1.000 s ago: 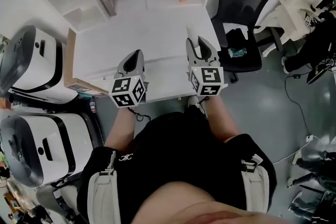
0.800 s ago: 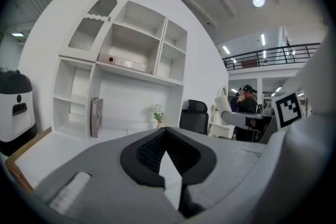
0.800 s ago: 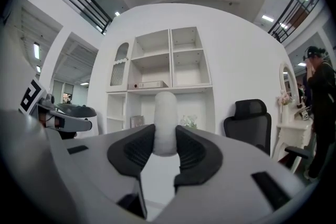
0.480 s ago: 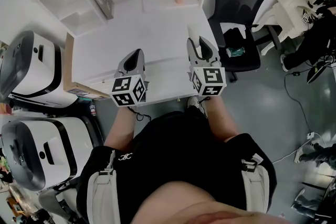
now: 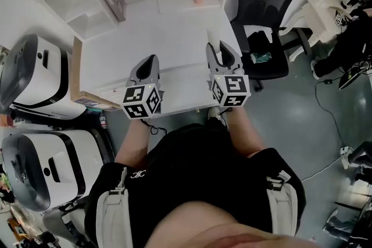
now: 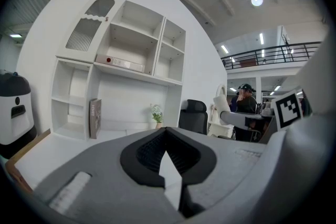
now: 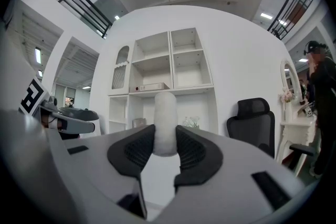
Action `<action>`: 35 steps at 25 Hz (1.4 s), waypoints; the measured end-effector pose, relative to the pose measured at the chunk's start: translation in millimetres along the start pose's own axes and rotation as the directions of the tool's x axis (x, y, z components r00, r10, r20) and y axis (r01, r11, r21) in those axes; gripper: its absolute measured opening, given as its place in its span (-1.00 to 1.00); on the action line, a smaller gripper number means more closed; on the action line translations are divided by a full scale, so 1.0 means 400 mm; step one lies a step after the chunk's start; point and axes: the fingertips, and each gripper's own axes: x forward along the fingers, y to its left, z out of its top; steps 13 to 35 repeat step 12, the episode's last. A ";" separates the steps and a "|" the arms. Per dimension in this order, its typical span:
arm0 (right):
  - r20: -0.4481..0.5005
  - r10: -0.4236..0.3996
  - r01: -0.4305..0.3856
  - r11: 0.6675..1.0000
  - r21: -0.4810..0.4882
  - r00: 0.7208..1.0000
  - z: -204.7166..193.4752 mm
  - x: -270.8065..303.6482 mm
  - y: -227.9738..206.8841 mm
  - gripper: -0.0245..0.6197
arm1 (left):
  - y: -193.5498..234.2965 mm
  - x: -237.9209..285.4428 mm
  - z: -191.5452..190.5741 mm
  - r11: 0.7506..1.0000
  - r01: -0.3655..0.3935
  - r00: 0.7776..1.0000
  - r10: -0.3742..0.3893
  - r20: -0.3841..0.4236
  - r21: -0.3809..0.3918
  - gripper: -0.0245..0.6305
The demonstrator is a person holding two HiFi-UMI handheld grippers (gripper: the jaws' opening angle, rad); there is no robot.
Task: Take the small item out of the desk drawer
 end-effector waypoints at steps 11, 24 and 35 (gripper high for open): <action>-0.004 0.013 -0.013 1.000 0.017 1.000 -0.006 -0.031 0.005 -0.56 | -0.024 -0.020 -0.004 1.000 0.007 1.000 -0.007 0.000 0.003 -0.88; -0.005 0.014 -0.014 1.000 0.018 1.000 -0.007 -0.034 0.005 -0.56 | -0.027 -0.022 -0.005 1.000 0.008 1.000 -0.008 0.000 0.003 -0.88; -0.005 0.014 -0.014 1.000 0.018 1.000 -0.007 -0.034 0.005 -0.56 | -0.027 -0.022 -0.005 1.000 0.008 1.000 -0.008 0.000 0.003 -0.88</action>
